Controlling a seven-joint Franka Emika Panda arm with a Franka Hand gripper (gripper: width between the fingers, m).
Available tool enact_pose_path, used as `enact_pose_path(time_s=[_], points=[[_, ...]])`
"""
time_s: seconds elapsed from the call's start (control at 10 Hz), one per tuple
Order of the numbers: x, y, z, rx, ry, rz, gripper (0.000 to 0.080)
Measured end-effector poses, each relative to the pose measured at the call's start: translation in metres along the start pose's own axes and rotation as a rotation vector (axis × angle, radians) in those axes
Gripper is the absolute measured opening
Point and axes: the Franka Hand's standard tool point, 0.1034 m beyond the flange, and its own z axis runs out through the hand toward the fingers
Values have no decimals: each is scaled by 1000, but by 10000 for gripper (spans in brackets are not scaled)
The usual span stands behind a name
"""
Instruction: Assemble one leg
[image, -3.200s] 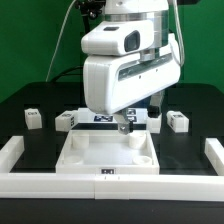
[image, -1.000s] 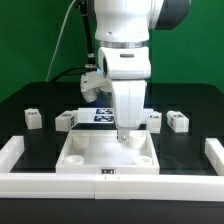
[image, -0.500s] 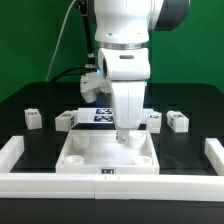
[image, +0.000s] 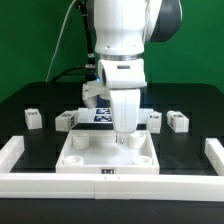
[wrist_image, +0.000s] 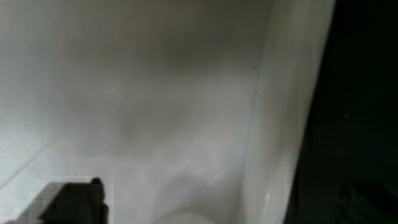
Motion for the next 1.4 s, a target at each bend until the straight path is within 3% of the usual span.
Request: enact_pose_path(time_s=[0.5,0.7,0.8,0.9,1.0,1.4], points=[[0,-6,14,23,7,6,638],[0,-6,14,23,7,6,267],[0,-6,14,24,7,6,131],[-1,-5,14,20,6,8,131],[-1,-5,14,19,6,8,66],[-1,-5,14,19,6,8,66]])
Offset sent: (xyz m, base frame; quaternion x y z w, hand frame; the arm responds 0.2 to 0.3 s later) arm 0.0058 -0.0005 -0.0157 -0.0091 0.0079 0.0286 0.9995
